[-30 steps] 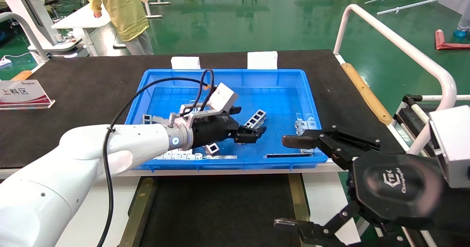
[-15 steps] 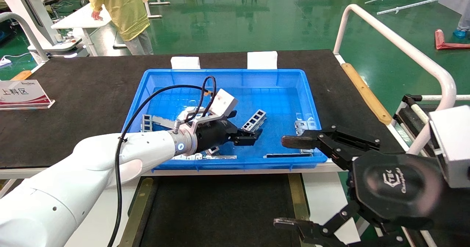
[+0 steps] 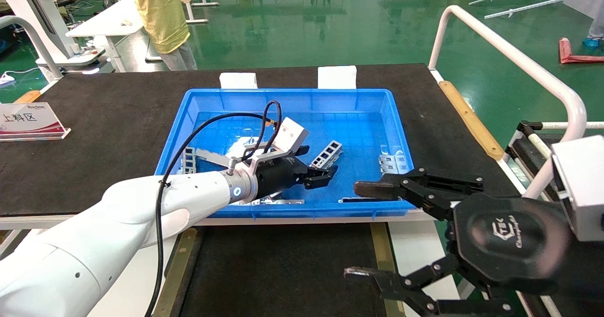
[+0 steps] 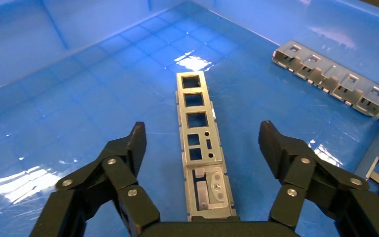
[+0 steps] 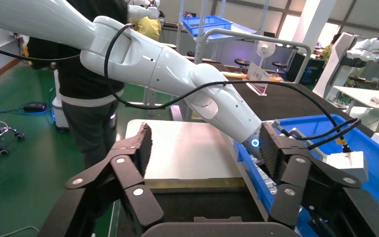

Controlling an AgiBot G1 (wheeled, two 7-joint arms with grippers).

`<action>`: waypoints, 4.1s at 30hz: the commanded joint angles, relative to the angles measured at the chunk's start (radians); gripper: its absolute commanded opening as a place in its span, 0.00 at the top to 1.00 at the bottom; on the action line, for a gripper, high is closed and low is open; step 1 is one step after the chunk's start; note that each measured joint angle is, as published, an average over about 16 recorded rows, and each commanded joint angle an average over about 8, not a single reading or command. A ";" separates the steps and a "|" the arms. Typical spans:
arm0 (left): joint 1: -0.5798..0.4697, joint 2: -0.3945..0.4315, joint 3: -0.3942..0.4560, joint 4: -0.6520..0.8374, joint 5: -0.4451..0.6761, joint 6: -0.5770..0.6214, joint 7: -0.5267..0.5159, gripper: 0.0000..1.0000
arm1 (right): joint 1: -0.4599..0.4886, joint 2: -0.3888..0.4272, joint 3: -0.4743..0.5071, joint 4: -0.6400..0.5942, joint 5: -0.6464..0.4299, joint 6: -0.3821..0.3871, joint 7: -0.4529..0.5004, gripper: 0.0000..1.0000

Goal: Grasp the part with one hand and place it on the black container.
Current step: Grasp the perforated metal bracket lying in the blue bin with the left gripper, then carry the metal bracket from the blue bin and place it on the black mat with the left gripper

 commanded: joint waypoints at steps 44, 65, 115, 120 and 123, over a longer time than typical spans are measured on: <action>-0.085 -0.050 0.029 0.109 -0.317 0.246 0.201 1.00 | 0.001 0.001 -0.003 0.000 0.002 0.001 -0.001 1.00; 0.014 -0.316 -0.013 -0.039 -0.422 0.803 0.210 1.00 | 0.001 0.002 -0.004 0.000 0.003 0.002 -0.002 1.00; 0.639 -0.260 -0.078 -0.538 -0.596 -0.316 0.123 1.00 | 0.002 0.003 -0.007 0.000 0.005 0.003 -0.003 1.00; 0.636 -0.187 -0.124 -0.490 -0.599 -0.372 0.144 1.00 | 0.002 0.003 -0.007 0.000 0.005 0.003 -0.004 1.00; 0.634 -0.152 -0.152 -0.460 -0.598 -0.394 0.156 1.00 | 0.002 0.003 -0.007 0.000 0.005 0.003 -0.004 1.00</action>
